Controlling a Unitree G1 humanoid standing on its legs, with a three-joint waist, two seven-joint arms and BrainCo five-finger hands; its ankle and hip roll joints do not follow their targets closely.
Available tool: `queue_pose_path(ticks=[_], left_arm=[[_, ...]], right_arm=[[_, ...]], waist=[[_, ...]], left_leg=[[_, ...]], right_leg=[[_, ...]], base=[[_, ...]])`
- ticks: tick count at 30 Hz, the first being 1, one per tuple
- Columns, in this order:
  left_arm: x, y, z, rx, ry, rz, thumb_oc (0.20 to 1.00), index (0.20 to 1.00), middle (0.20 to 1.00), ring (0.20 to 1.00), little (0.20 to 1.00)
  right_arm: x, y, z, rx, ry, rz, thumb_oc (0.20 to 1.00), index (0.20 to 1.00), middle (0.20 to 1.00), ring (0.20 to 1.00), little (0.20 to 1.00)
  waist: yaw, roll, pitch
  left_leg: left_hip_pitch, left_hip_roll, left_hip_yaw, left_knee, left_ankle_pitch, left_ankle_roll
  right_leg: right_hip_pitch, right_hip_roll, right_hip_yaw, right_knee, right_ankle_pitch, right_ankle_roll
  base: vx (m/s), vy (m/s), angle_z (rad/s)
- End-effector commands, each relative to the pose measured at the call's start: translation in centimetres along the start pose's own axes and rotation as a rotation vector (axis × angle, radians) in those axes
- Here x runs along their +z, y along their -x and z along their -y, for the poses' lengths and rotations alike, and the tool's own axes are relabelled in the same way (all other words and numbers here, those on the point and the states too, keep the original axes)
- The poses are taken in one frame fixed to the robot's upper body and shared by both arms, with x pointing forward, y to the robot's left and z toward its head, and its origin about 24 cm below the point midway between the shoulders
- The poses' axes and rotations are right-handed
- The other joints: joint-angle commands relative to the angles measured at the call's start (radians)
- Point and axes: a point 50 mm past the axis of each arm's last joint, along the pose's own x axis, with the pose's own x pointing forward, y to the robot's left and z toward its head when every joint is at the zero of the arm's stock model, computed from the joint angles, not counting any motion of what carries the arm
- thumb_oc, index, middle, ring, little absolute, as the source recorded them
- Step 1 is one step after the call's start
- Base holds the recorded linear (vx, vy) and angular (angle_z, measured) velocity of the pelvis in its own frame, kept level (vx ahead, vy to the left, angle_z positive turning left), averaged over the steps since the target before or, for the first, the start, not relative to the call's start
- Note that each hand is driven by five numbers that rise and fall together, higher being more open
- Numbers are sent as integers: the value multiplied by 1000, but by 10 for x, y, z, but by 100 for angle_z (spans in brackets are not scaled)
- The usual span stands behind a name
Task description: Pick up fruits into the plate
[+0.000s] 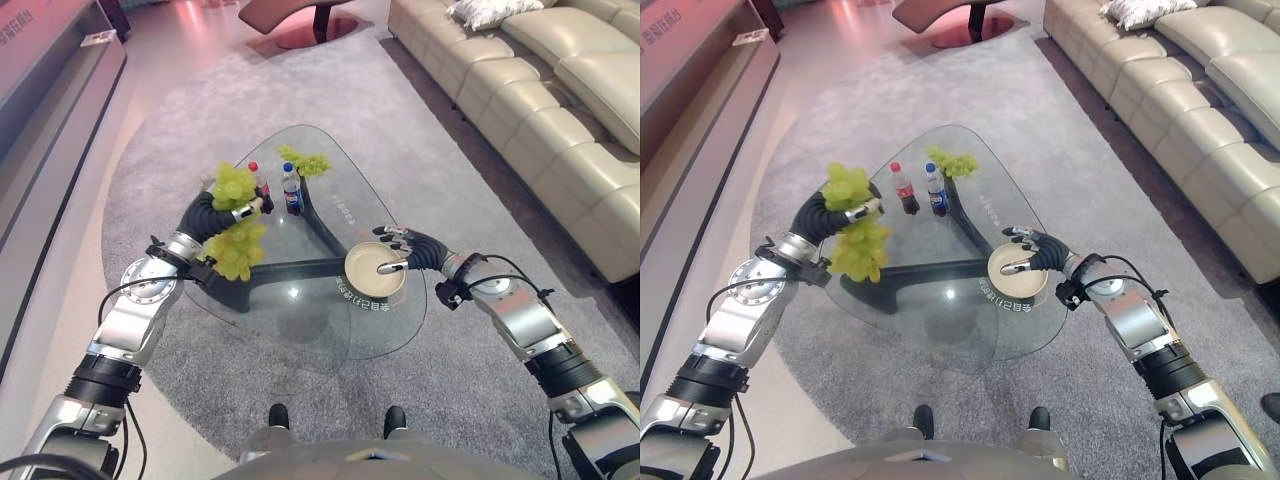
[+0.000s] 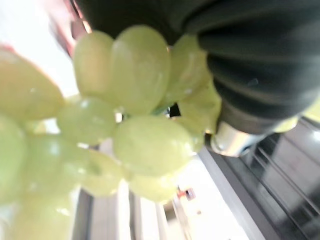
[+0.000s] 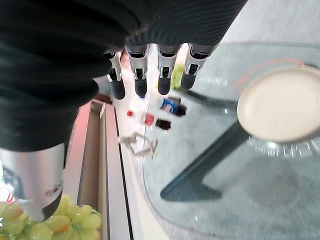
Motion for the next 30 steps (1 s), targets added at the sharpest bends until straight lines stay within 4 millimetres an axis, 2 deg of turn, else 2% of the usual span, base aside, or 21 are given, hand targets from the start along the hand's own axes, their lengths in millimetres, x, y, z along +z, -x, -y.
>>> queue_pose_path(ticks=[1,4,13,22,28,30], left_arm=[[36,-19,-1,-74,5,188,200,200,200,200,200],[43,-25,7,-85,16,223,200,200,200,200,200],[60,-37,42,-215,87,326,200,200,200,200,200],[66,-44,52,-214,145,359,200,200,200,200,200],[66,-45,54,-213,164,370,200,200,200,200,200],[68,-49,57,-221,206,387,200,200,200,200,200]], right_arm=[[34,-11,-1,36,39,109,1000,1000,1000,1000,1000],[39,-16,-6,1,92,108,1000,1000,1000,1000,1000],[58,-37,-27,-9,30,146,1000,1000,1000,1000,1000],[70,-47,-42,61,-47,161,1000,1000,1000,1000,1000],[68,-51,-59,177,-246,141,1000,1000,1000,1000,1000],[70,-59,-64,199,-329,138,1000,1000,1000,1000,1000]], waist=[[-4,-31,-56],[-6,-29,-60],[-6,-26,-65],[-2,-30,-66],[3,-36,-68],[9,-38,-73]], left_leg=[[7,-20,40,24,-120,4],[18,-18,42,25,-126,5],[38,-9,48,22,-132,7],[41,-5,56,22,-134,6],[41,-1,55,21,-133,3],[44,3,58,20,-131,0]], right_leg=[[42,-20,-70,40,-99,6],[50,-21,-64,38,-100,8],[66,-22,-56,31,-98,10],[68,-27,-62,28,-95,13],[70,-28,-67,24,-92,13],[73,-29,-77,23,-91,12]], base=[[0,0,0],[0,0,0],[-3,-7,-3],[-7,-4,0],[0,0,0],[0,0,0]])
